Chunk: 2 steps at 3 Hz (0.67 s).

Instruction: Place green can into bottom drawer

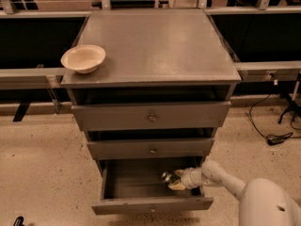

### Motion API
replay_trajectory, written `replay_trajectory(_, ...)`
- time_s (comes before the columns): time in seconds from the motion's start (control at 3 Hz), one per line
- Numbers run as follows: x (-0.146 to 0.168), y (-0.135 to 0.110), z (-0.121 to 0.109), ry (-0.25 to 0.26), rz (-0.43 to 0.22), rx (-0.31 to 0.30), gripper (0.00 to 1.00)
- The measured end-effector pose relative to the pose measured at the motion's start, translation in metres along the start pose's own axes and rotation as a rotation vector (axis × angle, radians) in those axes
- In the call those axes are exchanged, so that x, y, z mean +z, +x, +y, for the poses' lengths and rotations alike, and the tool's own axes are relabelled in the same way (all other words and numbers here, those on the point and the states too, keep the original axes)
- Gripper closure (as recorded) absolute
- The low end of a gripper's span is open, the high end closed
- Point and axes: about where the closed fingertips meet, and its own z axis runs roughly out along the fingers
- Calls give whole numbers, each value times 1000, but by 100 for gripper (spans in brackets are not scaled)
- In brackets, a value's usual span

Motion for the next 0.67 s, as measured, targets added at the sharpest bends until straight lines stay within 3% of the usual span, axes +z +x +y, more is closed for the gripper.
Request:
replay_trajectory(0.33, 2, 2, 1, 3, 0, 4, 100)
replay_trajectory(0.67, 2, 2, 1, 3, 0, 4, 82)
